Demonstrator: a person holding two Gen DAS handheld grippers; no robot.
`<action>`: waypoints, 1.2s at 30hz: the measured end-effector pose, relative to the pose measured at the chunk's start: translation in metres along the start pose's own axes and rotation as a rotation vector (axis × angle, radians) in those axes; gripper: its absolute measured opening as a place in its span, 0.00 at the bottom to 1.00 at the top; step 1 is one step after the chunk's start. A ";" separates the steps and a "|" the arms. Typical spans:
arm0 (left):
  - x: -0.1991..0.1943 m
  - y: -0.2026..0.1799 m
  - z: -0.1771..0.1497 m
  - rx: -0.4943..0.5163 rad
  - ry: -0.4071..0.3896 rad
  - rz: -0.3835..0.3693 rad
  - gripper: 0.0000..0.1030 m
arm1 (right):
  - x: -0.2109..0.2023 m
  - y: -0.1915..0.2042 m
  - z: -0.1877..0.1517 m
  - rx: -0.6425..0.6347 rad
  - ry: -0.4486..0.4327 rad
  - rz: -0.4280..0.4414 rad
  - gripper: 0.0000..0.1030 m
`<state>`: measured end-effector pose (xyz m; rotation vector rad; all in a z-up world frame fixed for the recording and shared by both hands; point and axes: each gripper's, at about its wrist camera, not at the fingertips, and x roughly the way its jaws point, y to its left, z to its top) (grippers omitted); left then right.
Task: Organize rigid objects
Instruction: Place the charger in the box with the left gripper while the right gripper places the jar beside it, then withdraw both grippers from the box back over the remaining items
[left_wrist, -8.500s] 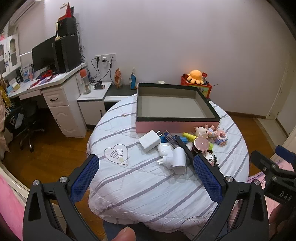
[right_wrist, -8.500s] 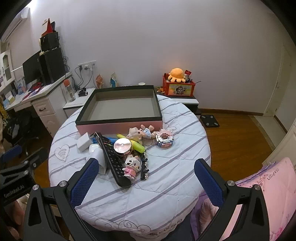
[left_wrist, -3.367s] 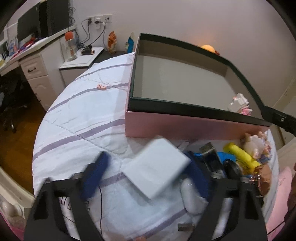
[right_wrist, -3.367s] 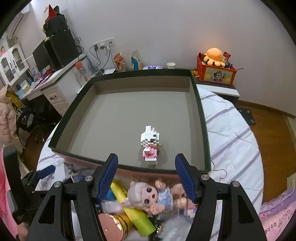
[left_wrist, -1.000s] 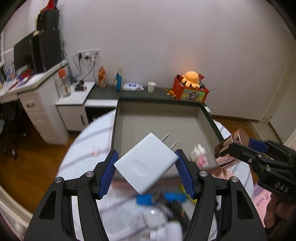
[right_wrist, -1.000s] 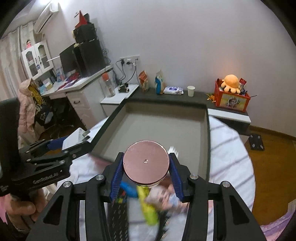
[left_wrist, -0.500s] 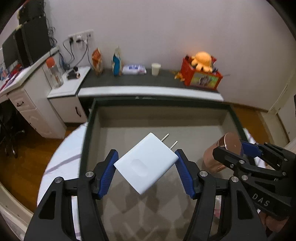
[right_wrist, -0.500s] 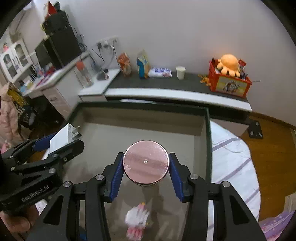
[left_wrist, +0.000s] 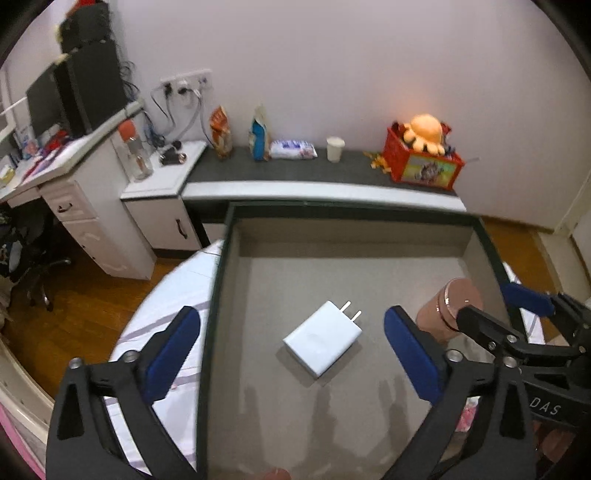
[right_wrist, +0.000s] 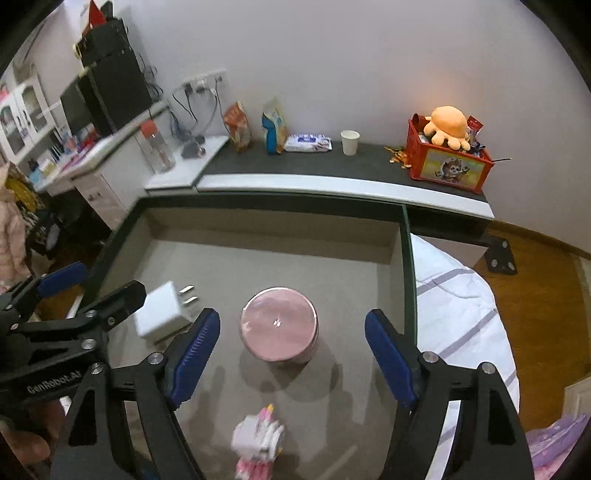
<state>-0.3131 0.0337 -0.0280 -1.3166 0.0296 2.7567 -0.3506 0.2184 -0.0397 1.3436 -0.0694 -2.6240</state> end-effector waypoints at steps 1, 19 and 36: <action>-0.009 0.002 -0.001 -0.004 -0.014 0.002 1.00 | -0.004 0.001 0.000 0.002 -0.011 0.006 0.81; -0.150 0.044 -0.103 -0.038 -0.136 -0.004 1.00 | -0.165 0.022 -0.110 0.059 -0.209 0.028 0.81; -0.141 0.030 -0.198 -0.013 -0.018 0.020 1.00 | -0.150 0.019 -0.201 0.090 -0.055 0.010 0.81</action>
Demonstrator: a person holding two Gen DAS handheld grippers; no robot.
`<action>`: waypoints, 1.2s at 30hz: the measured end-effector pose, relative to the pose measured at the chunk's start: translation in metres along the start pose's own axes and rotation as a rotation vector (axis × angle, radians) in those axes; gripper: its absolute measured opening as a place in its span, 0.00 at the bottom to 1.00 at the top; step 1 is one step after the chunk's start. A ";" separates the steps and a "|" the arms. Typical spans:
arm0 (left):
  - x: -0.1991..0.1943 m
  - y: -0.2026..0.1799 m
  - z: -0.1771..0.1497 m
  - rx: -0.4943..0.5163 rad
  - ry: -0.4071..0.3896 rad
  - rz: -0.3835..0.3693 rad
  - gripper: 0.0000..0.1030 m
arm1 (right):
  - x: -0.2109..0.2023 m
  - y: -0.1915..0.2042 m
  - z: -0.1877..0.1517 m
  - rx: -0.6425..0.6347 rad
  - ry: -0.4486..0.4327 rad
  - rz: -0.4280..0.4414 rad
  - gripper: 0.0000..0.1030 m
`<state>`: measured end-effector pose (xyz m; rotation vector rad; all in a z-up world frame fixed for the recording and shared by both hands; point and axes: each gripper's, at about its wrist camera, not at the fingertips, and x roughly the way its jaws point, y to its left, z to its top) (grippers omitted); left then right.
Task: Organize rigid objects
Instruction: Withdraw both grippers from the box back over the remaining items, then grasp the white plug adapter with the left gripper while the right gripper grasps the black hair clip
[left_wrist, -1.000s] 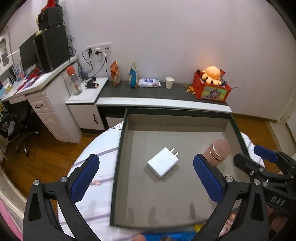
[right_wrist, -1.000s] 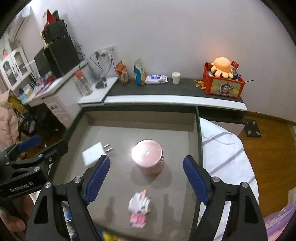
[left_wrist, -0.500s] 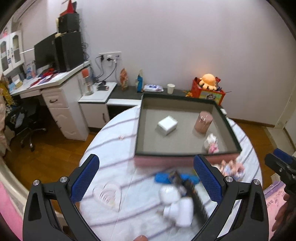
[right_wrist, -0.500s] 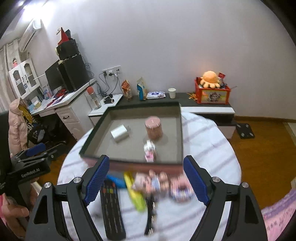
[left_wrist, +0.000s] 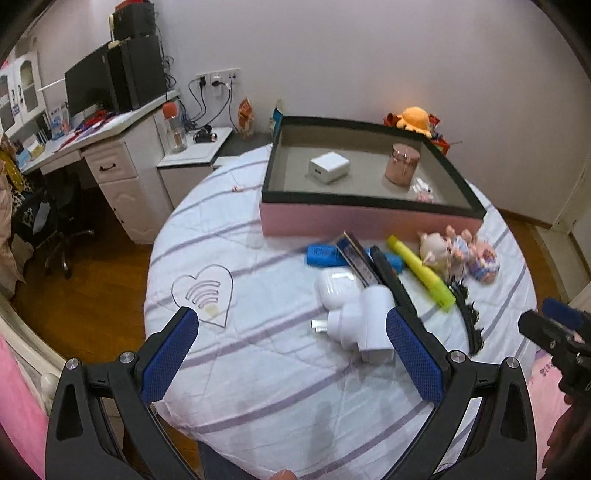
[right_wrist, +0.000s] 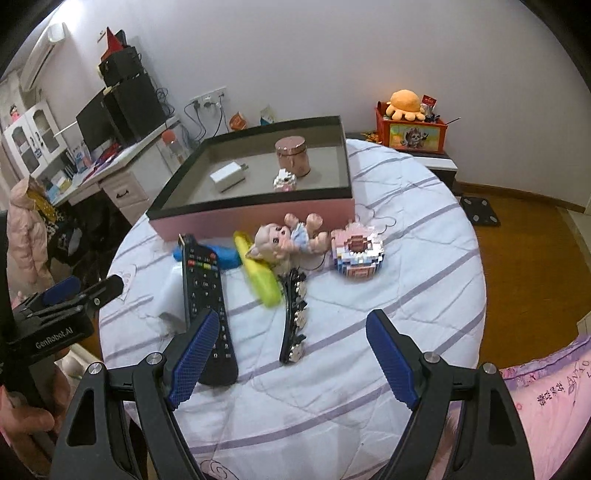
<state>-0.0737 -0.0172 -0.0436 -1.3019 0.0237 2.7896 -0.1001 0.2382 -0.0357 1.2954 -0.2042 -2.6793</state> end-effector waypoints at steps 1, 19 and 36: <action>0.001 -0.001 -0.002 0.007 0.005 -0.001 1.00 | 0.001 0.000 0.001 -0.002 0.000 -0.001 0.81; 0.048 -0.027 -0.009 0.063 0.083 -0.063 1.00 | 0.039 0.001 -0.007 -0.026 0.090 -0.039 0.81; 0.077 -0.024 -0.014 0.018 0.111 -0.159 0.76 | 0.075 0.008 -0.019 -0.121 0.132 -0.126 0.24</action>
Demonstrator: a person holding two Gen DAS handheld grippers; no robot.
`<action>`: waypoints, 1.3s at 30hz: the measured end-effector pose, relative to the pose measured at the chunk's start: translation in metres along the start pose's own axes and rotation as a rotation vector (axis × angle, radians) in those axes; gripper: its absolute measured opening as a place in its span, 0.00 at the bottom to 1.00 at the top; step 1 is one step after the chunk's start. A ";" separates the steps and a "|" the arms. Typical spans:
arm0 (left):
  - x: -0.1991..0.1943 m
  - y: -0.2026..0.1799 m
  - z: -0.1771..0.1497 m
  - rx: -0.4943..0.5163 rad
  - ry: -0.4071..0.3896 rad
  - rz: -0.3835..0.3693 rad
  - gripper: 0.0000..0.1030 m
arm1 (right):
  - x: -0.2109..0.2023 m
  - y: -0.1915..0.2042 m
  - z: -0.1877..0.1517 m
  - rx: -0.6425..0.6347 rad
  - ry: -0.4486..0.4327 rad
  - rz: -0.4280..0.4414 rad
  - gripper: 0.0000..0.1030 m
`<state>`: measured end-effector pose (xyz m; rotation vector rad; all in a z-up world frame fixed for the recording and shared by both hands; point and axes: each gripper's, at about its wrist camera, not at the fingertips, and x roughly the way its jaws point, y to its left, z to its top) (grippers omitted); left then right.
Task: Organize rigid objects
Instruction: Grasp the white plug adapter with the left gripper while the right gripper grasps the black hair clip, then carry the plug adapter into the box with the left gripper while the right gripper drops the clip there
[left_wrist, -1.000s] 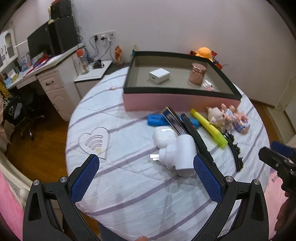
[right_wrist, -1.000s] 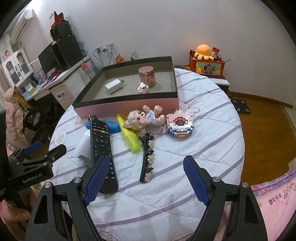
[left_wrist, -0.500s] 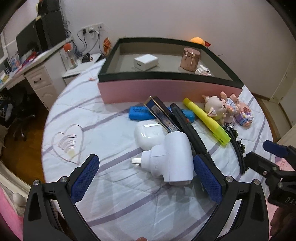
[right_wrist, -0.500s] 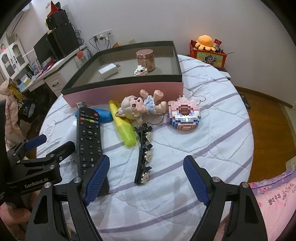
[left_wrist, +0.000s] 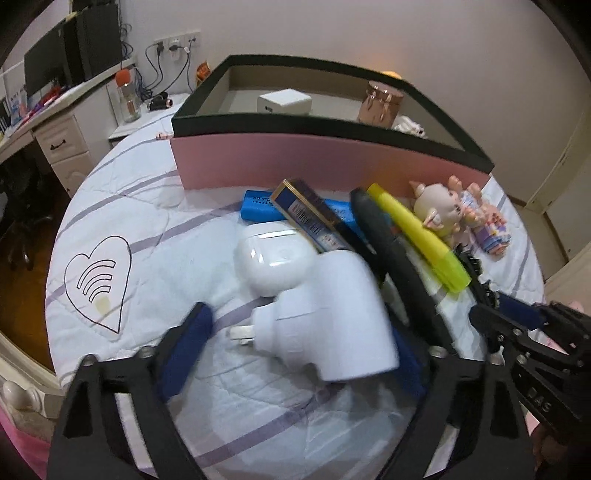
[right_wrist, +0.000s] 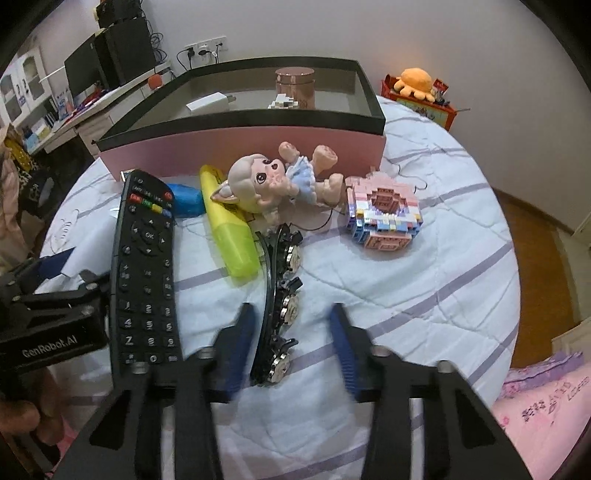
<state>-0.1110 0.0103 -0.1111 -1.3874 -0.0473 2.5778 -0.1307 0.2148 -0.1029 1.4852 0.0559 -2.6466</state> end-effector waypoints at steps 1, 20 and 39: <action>-0.002 0.000 0.001 -0.001 -0.002 -0.008 0.74 | -0.001 0.000 0.000 -0.002 0.000 0.002 0.19; -0.046 0.030 -0.005 -0.057 -0.088 -0.006 0.73 | -0.034 -0.014 0.004 0.070 -0.047 0.108 0.19; -0.088 0.022 0.029 -0.034 -0.203 -0.025 0.73 | -0.077 -0.009 0.025 0.053 -0.145 0.160 0.18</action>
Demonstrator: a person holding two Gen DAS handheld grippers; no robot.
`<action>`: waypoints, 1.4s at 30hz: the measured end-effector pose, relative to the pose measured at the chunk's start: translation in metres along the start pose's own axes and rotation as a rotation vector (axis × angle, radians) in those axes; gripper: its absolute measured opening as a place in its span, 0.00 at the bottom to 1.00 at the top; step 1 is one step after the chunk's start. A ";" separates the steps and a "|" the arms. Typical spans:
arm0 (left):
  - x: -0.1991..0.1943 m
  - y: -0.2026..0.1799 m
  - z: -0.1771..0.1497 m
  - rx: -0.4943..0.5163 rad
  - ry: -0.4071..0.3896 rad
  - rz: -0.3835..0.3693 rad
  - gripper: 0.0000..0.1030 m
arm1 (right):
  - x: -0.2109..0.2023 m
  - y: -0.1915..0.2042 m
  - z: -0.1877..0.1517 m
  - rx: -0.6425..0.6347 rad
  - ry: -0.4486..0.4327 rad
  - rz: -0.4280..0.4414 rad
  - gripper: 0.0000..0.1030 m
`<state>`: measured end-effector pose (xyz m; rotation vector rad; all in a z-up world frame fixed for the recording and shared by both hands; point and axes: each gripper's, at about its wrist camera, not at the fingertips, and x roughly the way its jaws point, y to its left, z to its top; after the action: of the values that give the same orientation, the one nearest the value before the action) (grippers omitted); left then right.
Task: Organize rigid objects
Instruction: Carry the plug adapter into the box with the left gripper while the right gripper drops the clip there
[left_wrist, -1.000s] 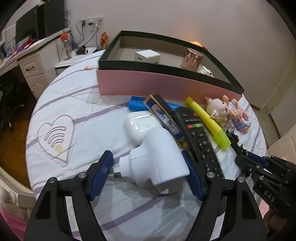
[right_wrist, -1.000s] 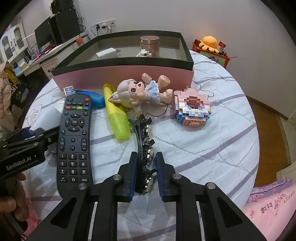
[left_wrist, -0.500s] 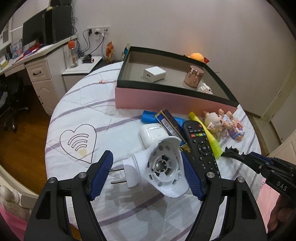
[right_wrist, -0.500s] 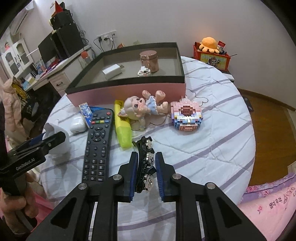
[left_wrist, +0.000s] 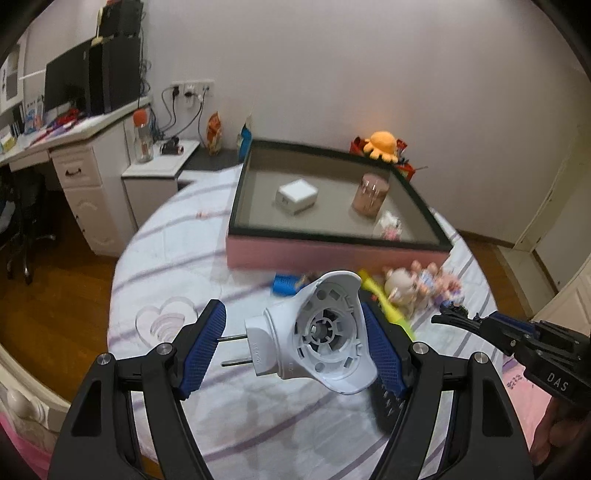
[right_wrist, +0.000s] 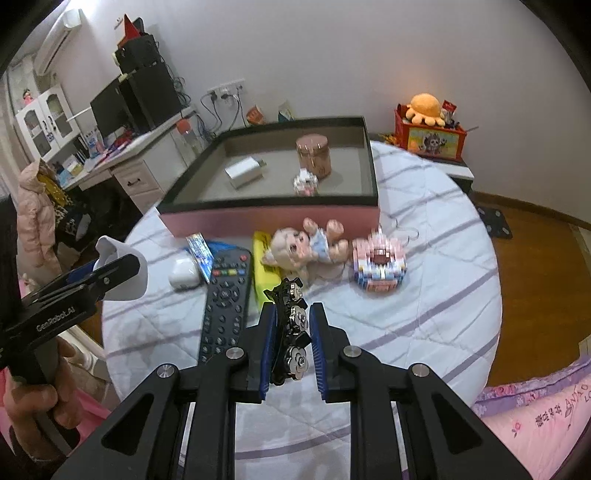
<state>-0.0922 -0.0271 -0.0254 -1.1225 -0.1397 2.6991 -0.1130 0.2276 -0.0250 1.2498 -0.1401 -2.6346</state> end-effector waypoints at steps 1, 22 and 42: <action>-0.001 -0.001 0.006 0.005 -0.010 -0.002 0.73 | -0.003 0.001 0.005 -0.006 -0.011 0.004 0.18; 0.133 -0.043 0.145 0.064 0.011 -0.002 0.73 | 0.108 -0.029 0.159 0.005 -0.056 -0.081 0.18; 0.156 -0.032 0.133 0.039 0.045 0.101 0.99 | 0.134 -0.029 0.147 0.016 -0.009 -0.133 0.79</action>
<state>-0.2882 0.0397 -0.0342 -1.2086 -0.0235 2.7486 -0.3135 0.2223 -0.0383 1.2944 -0.0824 -2.7574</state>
